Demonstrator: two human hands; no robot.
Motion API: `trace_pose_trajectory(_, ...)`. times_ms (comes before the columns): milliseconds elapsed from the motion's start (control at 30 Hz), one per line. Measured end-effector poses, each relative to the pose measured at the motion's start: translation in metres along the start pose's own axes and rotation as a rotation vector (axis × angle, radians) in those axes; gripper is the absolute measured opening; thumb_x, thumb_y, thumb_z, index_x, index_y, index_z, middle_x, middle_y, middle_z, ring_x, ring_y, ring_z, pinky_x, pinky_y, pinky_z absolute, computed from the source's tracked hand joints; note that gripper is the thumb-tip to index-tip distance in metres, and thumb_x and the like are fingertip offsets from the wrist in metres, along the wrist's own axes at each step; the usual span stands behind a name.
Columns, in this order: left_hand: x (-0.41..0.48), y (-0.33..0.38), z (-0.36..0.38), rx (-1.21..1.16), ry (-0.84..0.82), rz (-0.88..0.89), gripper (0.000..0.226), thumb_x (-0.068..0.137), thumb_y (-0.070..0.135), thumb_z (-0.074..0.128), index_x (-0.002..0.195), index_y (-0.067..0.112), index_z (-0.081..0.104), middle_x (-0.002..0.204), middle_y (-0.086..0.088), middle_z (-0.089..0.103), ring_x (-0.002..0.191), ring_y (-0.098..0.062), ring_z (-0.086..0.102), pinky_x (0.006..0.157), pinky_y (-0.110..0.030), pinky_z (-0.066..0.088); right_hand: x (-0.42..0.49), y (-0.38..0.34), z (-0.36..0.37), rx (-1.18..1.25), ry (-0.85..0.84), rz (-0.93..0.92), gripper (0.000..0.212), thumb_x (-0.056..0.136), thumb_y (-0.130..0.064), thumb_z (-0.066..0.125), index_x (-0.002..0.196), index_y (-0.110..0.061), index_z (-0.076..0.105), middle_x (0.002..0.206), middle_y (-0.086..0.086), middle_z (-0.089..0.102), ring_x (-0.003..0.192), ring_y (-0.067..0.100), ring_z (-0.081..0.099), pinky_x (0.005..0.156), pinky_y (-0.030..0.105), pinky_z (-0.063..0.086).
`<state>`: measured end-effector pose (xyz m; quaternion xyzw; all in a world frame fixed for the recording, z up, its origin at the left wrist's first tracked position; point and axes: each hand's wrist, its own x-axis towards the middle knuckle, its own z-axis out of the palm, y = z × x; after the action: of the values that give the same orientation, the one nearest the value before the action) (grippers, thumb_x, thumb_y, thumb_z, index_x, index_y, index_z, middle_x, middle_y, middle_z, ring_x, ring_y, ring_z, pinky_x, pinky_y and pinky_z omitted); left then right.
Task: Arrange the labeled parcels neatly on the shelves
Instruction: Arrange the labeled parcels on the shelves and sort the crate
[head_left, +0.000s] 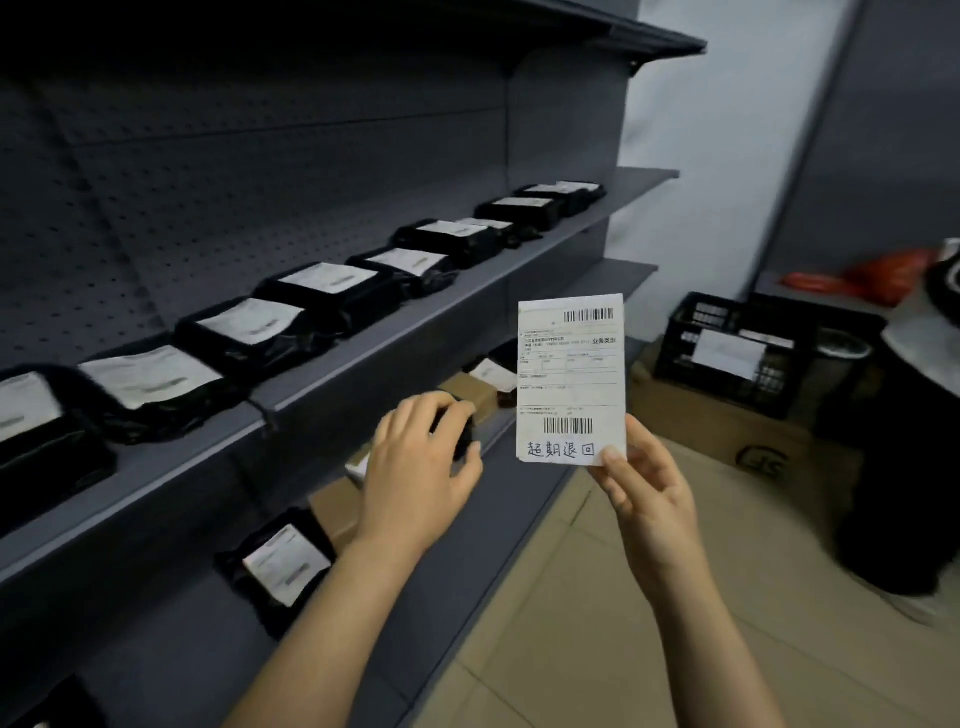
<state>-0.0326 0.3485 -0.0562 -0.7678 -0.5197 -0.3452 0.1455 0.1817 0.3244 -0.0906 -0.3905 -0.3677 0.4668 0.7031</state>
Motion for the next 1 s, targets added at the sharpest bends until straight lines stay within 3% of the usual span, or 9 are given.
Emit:
trace_pose_trajectory(100,0.032,0.023,0.044,-0.073,-0.024,0.06,0.033,0.078,0.022,0.073,0.109,0.015,0.064,0.108,-0.002,0.059,0.101,-0.021,0.052,0.086,-0.037,0.043,0.027,-0.005,-0.039,0.006,0.057,-0.01,0.049,0.082,-0.018,0.069,0.129,-0.012,0.057,0.116,0.008,0.07,0.115,0.025,0.063,0.081,0.023,0.054)
trace_pose_trajectory(133,0.041,0.031,0.059,-0.101,-0.032,0.082,0.033,0.078,0.022,0.073,0.11,0.015,0.064,0.108,-0.002,0.059,0.1,-0.021,0.052,0.086,-0.038,0.044,0.034,-0.006,-0.052,0.007,0.081,-0.01,0.047,0.082,-0.016,0.068,0.128,-0.013,0.058,0.117,0.009,0.07,0.116,0.026,0.063,0.081,0.023,0.055)
trace_pose_trajectory(267,0.075,0.055,0.121,-0.197,-0.064,0.159,0.034,0.078,0.021,0.074,0.11,0.015,0.064,0.106,-0.003,0.059,0.1,-0.023,0.055,0.084,-0.04,0.046,0.064,-0.006,-0.09,-0.021,0.21,-0.021,0.094,0.05,-0.052,0.09,0.129,-0.013,0.059,0.119,0.011,0.069,0.113,0.023,0.065,0.083,0.024,0.055)
trace_pose_trajectory(400,0.111,0.069,0.189,-0.276,-0.112,0.218,0.029,0.082,0.026,0.064,0.11,0.016,0.063,0.107,-0.002,0.058,0.1,-0.023,0.055,0.085,-0.041,0.048,0.11,0.002,-0.119,-0.058,0.302,-0.028,0.098,0.046,-0.056,0.09,0.129,-0.013,0.058,0.121,0.01,0.069,0.114,0.024,0.064,0.087,0.027,0.055)
trace_pose_trajectory(467,0.135,0.072,0.222,-0.307,-0.123,0.256,0.031,0.082,0.03,0.059,0.11,0.017,0.062,0.107,-0.001,0.058,0.1,-0.023,0.055,0.085,-0.04,0.047,0.142,0.007,-0.13,-0.065,0.336,-0.038,0.089,0.057,-0.049,0.088,0.131,-0.012,0.056,0.122,0.011,0.068,0.116,0.026,0.063,0.091,0.03,0.055)
trace_pose_trajectory(533,0.166,0.07,0.255,-0.337,-0.116,0.276,0.029,0.082,0.026,0.065,0.11,0.017,0.062,0.106,-0.001,0.058,0.1,-0.023,0.055,0.085,-0.04,0.047,0.18,0.012,-0.138,-0.049,0.358,-0.047,0.057,0.08,-0.027,0.074,0.131,-0.01,0.056,0.123,0.012,0.067,0.118,0.028,0.062,0.094,0.033,0.054)
trace_pose_trajectory(600,0.202,0.066,0.286,-0.367,-0.105,0.275,0.032,0.079,0.021,0.073,0.109,0.015,0.064,0.107,-0.003,0.059,0.1,-0.024,0.056,0.085,-0.041,0.047,0.222,0.015,-0.144,-0.04,0.397,-0.056,0.04,0.091,-0.006,0.058,0.131,-0.008,0.055,0.122,0.013,0.068,0.116,0.028,0.063,0.093,0.031,0.055)
trace_pose_trajectory(800,0.322,0.062,0.37,-0.432,-0.084,0.345,0.031,0.082,0.029,0.059,0.111,0.016,0.064,0.107,-0.001,0.059,0.103,-0.021,0.052,0.088,-0.039,0.044,0.351,0.006,-0.145,0.004,0.466,-0.107,0.043,0.09,-0.003,0.057,0.133,-0.004,0.054,0.115,0.012,0.07,0.103,0.024,0.066,0.088,0.029,0.055)
trace_pose_trajectory(1000,0.402,0.085,0.452,-0.501,-0.117,0.375,0.033,0.078,0.019,0.074,0.109,0.015,0.064,0.106,-0.003,0.059,0.102,-0.021,0.05,0.087,-0.04,0.044,0.439,0.009,-0.173,0.061,0.541,-0.114,0.041,0.09,-0.002,0.057,0.131,-0.004,0.055,0.117,0.016,0.069,0.106,0.026,0.068,0.08,0.025,0.055)
